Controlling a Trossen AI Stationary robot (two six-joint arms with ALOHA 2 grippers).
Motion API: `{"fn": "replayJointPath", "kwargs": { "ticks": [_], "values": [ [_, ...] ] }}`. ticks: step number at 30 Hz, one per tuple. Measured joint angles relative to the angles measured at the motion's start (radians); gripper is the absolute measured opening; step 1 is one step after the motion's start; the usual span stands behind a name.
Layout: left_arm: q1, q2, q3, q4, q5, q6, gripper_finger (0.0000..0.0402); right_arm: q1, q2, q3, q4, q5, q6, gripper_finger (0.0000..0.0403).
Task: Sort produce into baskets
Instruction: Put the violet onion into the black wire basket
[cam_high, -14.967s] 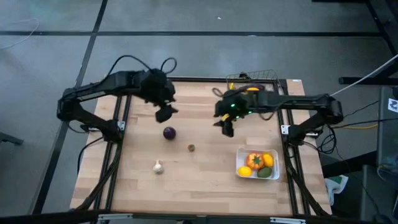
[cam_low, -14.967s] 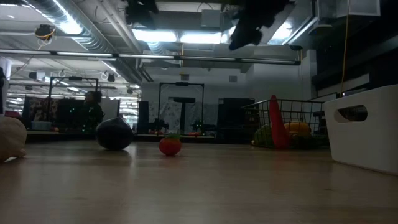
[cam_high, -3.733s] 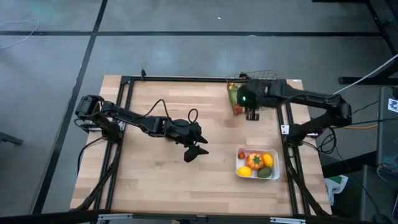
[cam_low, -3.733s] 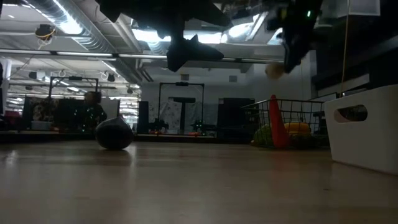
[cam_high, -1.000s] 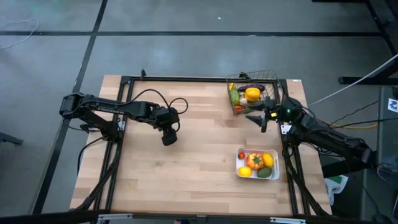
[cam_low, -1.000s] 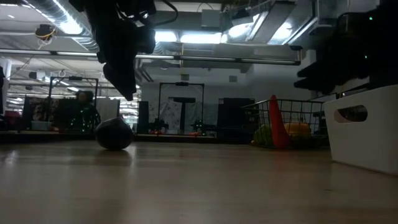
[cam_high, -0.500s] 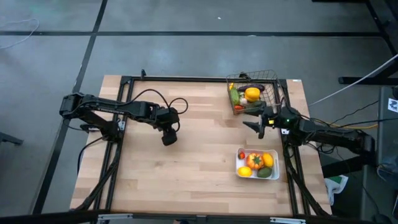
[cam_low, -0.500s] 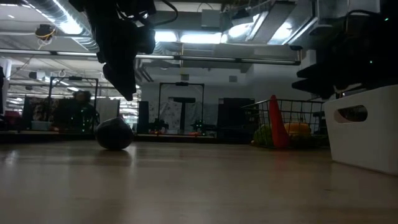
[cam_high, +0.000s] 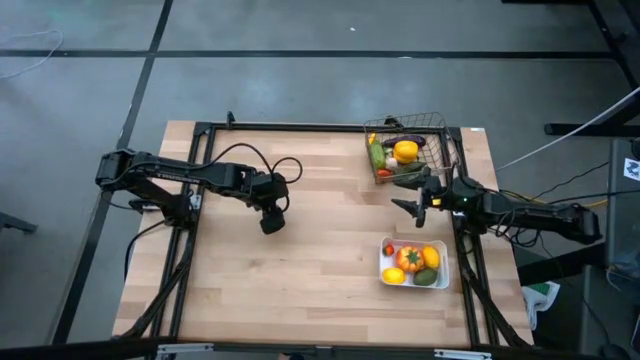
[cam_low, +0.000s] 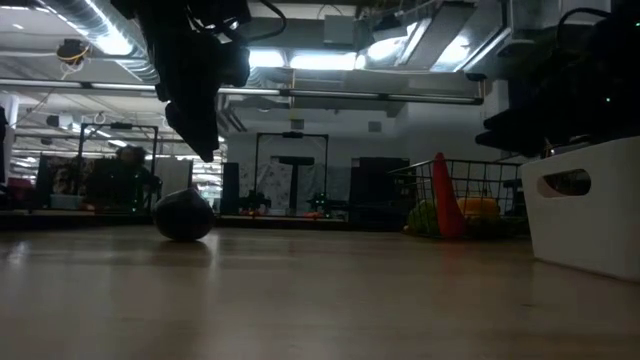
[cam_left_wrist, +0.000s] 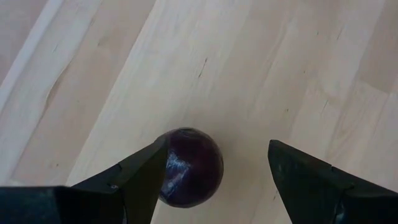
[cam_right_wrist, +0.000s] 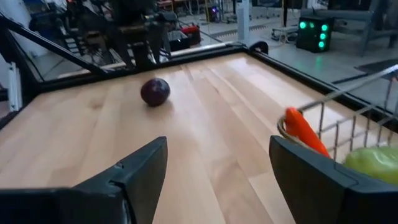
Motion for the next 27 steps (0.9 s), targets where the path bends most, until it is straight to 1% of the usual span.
{"fn": "replayJointPath", "kwargs": {
  "ticks": [7, 14, 27],
  "values": [
    [0.000, 0.000, 0.000, 0.000, 0.000, 0.000, 0.0276, 0.000, -0.064, 0.000, -0.097, 0.017, 0.000, 0.0280],
    [0.000, 0.000, 0.000, -0.001, 0.000, 0.007, 0.0276, -0.001, -0.093, 0.004, -0.216, 0.113, 0.007, 0.0280],
    [0.000, 0.000, 0.000, -0.001, 0.000, 0.007, 0.0276, 0.000, -0.084, 0.005, -0.235, 0.101, 0.003, 0.0280]
  ]
}}
